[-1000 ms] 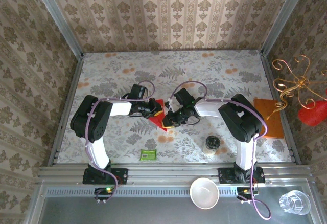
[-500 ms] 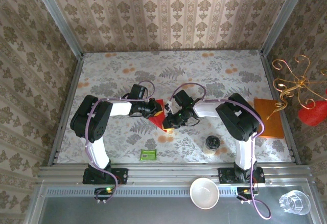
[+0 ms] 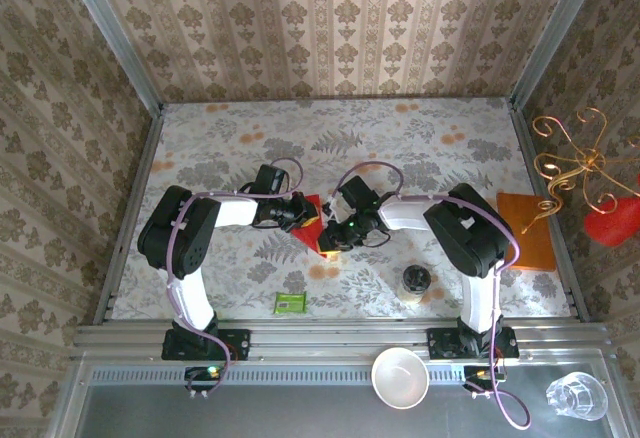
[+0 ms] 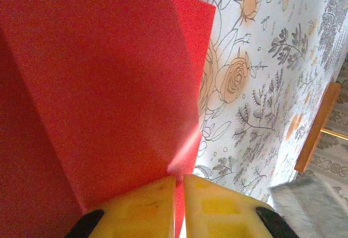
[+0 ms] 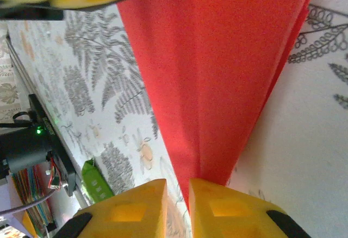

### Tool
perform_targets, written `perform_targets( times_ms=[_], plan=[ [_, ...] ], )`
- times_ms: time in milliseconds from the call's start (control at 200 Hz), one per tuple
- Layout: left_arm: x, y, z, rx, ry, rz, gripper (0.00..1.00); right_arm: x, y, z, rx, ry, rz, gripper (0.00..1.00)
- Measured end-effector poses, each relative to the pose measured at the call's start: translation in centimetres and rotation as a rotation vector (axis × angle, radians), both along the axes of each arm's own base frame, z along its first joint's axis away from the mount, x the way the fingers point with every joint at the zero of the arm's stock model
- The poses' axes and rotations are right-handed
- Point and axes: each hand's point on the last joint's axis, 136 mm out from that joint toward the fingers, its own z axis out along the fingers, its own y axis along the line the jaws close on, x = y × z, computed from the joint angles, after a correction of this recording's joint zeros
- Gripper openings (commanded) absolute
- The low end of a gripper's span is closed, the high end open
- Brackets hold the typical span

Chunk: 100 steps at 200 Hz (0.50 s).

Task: Fold a paper plane with a square sheet of paper (pick it up from the middle)
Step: Fourth fold the wing at the center of the table.

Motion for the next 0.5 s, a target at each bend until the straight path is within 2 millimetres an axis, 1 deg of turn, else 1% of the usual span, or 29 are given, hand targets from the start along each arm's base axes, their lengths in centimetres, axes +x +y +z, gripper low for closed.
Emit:
perform_targets(
  times_ms=[55,135,220,260,310,410,500],
  plan=[
    [0.0,0.0,0.0,0.0,0.0,0.001,0.14,0.5,-0.6,1.0,0.006,-0.027,-0.034,0.23],
    [0.1,0.1,0.0,0.0,0.0,0.004,0.14,2.0,-1.9,2.7,0.009,-0.076,-0.104,0.23],
    [0.2,0.2,0.0,0.001,0.0,0.006,0.14,3.6,-2.7,3.8,0.011,-0.122,-0.162,0.22],
    [0.2,0.2,0.0,0.0,0.0,0.006,0.14,4.2,-3.0,3.9,0.009,-0.133,-0.183,0.21],
    [0.2,0.2,0.0,0.0,0.0,0.006,0.14,4.3,-3.0,3.8,0.006,-0.13,-0.196,0.2],
    [0.2,0.2,0.0,0.0,0.0,0.006,0.14,4.3,-2.7,3.5,0.01,-0.121,-0.196,0.18],
    [0.2,0.2,0.0,0.0,0.0,0.006,0.14,3.8,-2.0,2.6,0.001,-0.096,-0.18,0.17]
  ],
)
